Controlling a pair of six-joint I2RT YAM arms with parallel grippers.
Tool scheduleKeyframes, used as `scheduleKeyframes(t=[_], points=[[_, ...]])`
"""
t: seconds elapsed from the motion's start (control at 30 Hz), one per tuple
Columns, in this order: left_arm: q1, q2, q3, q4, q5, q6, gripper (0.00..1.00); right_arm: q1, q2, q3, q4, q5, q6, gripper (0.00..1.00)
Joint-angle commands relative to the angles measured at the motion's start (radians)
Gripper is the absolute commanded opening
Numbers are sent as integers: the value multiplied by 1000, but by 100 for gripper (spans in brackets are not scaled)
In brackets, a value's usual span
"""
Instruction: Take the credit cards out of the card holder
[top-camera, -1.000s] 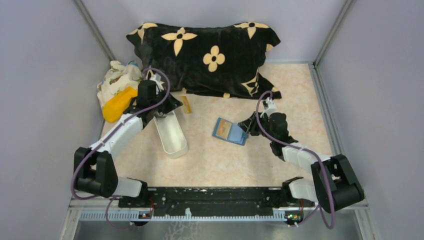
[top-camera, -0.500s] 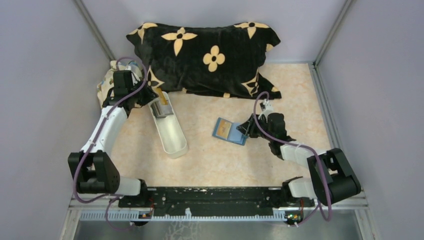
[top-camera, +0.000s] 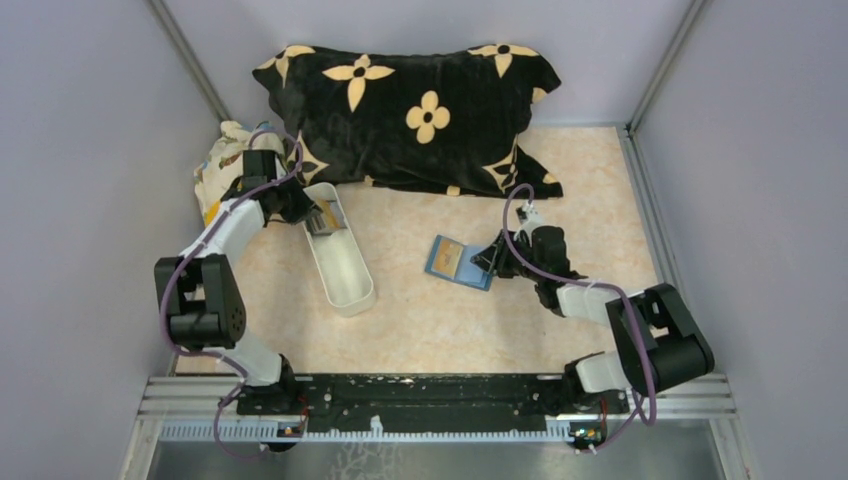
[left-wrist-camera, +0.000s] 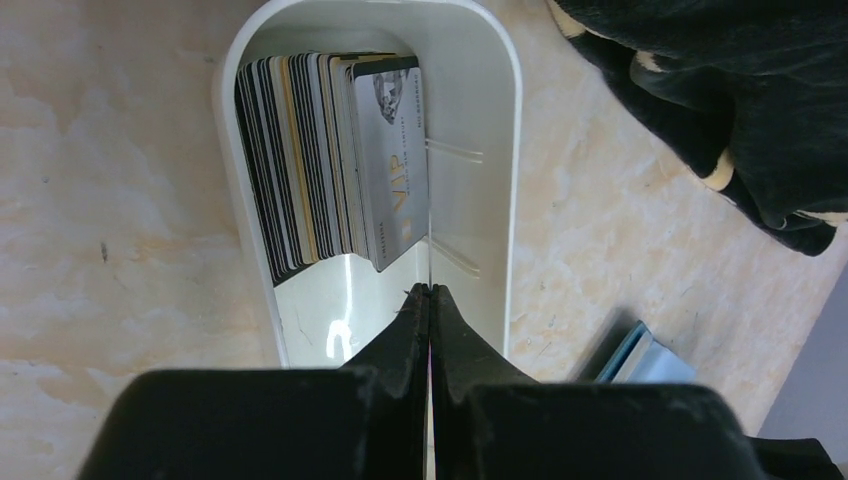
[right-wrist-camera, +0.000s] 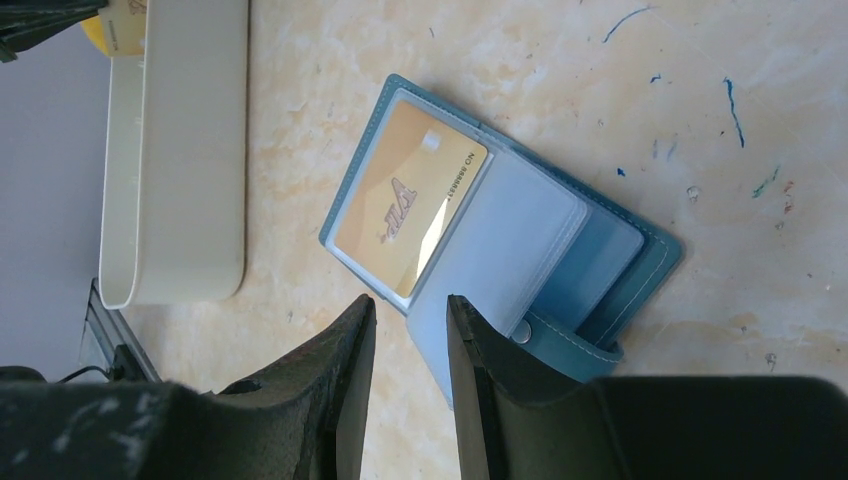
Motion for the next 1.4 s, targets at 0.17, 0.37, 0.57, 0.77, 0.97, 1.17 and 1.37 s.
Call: scheduleKeyframes(t=[0.17,0.37,0.57,0.77,0.97,1.17,1.37], points=[[8,87,29,69,-31,-46,0,-5,30,30,91,-32,12,33],[10,144,37,133,-41,-74,0,-6,63,25,123,-54,28,33],[16,159,46,154,-68,-80,0,-6,63,23,123,-50,25,33],[31,183,51,168,-62,-91,0,-5,80,24,131,-55,27,33],[32,176,39,166,-105,-95,24,-5,94,30,141,-61,31,33],[32,158,41,144,-116,-116,34,-5,99,23,161,-72,40,33],[18,23,-7,164,-170,-124,46,-6,93,20,160,-68,39,33]])
